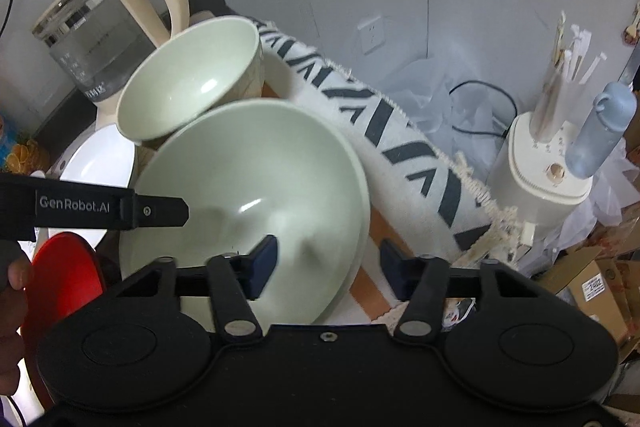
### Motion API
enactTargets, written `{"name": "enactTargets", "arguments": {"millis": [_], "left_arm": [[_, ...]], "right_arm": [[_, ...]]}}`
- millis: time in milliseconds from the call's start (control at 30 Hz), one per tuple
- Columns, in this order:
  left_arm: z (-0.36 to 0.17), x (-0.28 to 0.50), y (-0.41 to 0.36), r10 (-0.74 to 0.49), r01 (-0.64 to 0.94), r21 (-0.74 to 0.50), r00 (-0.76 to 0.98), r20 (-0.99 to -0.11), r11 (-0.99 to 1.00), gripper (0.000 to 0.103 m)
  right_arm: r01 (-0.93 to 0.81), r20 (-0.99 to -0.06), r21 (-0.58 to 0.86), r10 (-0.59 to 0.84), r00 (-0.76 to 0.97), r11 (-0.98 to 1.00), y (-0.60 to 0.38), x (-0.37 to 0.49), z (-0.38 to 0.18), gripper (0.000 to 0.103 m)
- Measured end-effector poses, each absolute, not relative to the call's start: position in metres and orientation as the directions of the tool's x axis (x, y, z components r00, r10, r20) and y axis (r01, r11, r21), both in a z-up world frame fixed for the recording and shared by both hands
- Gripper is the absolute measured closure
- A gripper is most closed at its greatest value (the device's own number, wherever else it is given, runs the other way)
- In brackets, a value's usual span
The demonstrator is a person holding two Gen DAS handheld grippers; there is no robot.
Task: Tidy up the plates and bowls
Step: 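Move both grippers to the large pale green bowl and close on its rim, then lift the large pale green bowl and lower it into the red bowl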
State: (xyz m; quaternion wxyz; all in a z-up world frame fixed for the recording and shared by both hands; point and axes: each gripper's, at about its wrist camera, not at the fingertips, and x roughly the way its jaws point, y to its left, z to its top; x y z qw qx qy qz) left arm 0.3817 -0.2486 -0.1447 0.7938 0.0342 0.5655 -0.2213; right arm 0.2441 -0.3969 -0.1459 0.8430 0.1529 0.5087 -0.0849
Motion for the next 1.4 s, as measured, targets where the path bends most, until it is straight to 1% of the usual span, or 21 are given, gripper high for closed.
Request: {"name": "enactTargets", "arguments": {"millis": [33, 67, 100, 133, 167, 233, 433, 667, 833, 1233, 1400], "left_arm": [[-0.147, 0.383, -0.249, -0.316, 0.383, -0.205, 0.254, -0.914, 0.901, 0.066], [-0.148, 0.384, -0.249, -0.322, 0.38, -0.216, 0.242, -0.915, 0.9, 0.073], [-0.15, 0.384, -0.249, -0.328, 0.378, -0.227, 0.229, -0.916, 0.898, 0.076], [-0.153, 0.385, -0.249, -0.333, 0.377, -0.235, 0.218, -0.918, 0.896, 0.082], [-0.155, 0.385, -0.249, -0.335, 0.378, -0.24, 0.208, -0.919, 0.894, 0.088], [-0.155, 0.385, -0.249, -0.326, 0.37, -0.23, 0.221, -0.919, 0.9, 0.091], [-0.146, 0.38, -0.247, -0.342, 0.366, -0.243, 0.235, -0.91, 0.898, 0.092], [-0.115, 0.372, -0.241, -0.4, 0.401, -0.269, 0.292, -0.868, 0.876, 0.092], [-0.094, 0.364, -0.238, -0.413, 0.408, -0.268, 0.327, -0.85, 0.873, 0.092], [-0.063, 0.35, -0.214, -0.428, 0.374, -0.288, 0.377, -0.821, 0.881, 0.092], [-0.054, 0.343, -0.201, -0.436, 0.352, -0.306, 0.393, -0.81, 0.885, 0.092]], "right_arm": [[0.312, -0.889, 0.169, 0.008, 0.458, 0.935, -0.398, 0.244, -0.149, 0.081], [0.329, -0.889, 0.165, -0.004, 0.457, 0.93, -0.4, 0.244, -0.151, 0.087], [0.333, -0.887, 0.167, -0.006, 0.462, 0.928, -0.401, 0.244, -0.153, 0.089], [0.335, -0.884, 0.175, -0.003, 0.468, 0.926, -0.403, 0.243, -0.153, 0.091], [0.336, -0.881, 0.189, 0.008, 0.473, 0.923, -0.405, 0.242, -0.152, 0.091], [0.337, -0.88, 0.192, 0.009, 0.476, 0.922, -0.405, 0.24, -0.151, 0.091], [0.337, -0.855, 0.201, -0.003, 0.519, 0.92, -0.403, 0.233, -0.137, 0.091], [0.334, -0.814, 0.229, -0.008, 0.581, 0.915, -0.405, 0.223, -0.108, 0.091], [0.31, -0.789, 0.22, -0.018, 0.614, 0.925, -0.399, 0.218, -0.09, 0.09], [0.24, -0.737, 0.225, 0.004, 0.676, 0.944, -0.378, 0.206, -0.058, 0.088], [0.205, -0.731, 0.228, 0.029, 0.681, 0.952, -0.37, 0.205, -0.05, 0.088]]}}
